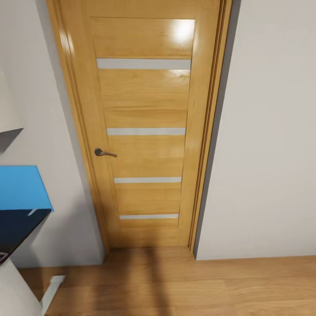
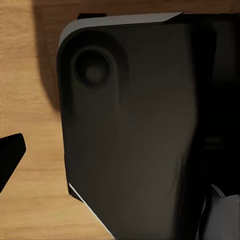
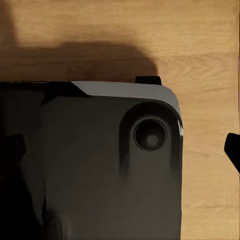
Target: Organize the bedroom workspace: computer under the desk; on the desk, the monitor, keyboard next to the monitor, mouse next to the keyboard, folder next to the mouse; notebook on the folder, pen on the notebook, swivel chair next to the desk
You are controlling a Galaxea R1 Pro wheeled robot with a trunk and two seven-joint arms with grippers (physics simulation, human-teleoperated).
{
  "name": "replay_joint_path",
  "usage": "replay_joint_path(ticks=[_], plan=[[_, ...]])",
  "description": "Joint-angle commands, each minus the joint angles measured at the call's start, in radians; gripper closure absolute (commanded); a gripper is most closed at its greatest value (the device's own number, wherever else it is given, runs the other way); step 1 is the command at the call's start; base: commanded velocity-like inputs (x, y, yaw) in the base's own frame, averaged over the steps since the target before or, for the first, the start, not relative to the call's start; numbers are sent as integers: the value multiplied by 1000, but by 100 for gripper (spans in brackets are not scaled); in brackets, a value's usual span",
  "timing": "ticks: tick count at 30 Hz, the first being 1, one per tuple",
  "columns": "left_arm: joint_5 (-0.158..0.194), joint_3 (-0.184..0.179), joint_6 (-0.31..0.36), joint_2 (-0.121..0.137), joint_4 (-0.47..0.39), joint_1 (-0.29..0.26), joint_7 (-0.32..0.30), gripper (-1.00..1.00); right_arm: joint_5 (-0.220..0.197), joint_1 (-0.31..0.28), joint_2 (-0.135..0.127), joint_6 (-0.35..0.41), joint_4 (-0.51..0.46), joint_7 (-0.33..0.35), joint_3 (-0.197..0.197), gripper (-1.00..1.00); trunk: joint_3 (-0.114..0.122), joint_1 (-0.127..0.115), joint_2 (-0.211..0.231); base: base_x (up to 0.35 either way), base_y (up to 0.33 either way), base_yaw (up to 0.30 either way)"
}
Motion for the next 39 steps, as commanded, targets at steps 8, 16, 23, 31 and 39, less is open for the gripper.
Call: replay_joint_path(ticks=[8,16,23,31,39], plan=[[0,1,0,0,0,-1,0,-100,-1,0,1,-46,1,0,0,-100,24,-31,56,0,0,231],[0,1,-1,0,0,-1,0,-100,-1,0,2,-54,1,0,0,-100,49,-61,112,0,0,257],[0,0,-1,-1,0,-1,0,-100,-1,0,2,-62,1,0,1,-100,71,-88,161,0,0,261],[0,-1,-1,-1,-2,-1,0,-100,-1,0,2,-113,1,0,1,-100,96,-119,217,0,0,261],[1,-1,-1,-1,-34,-1,-3,-100,-1,0,2,-156,0,0,2,-100,96,-119,217,0,0,261]])
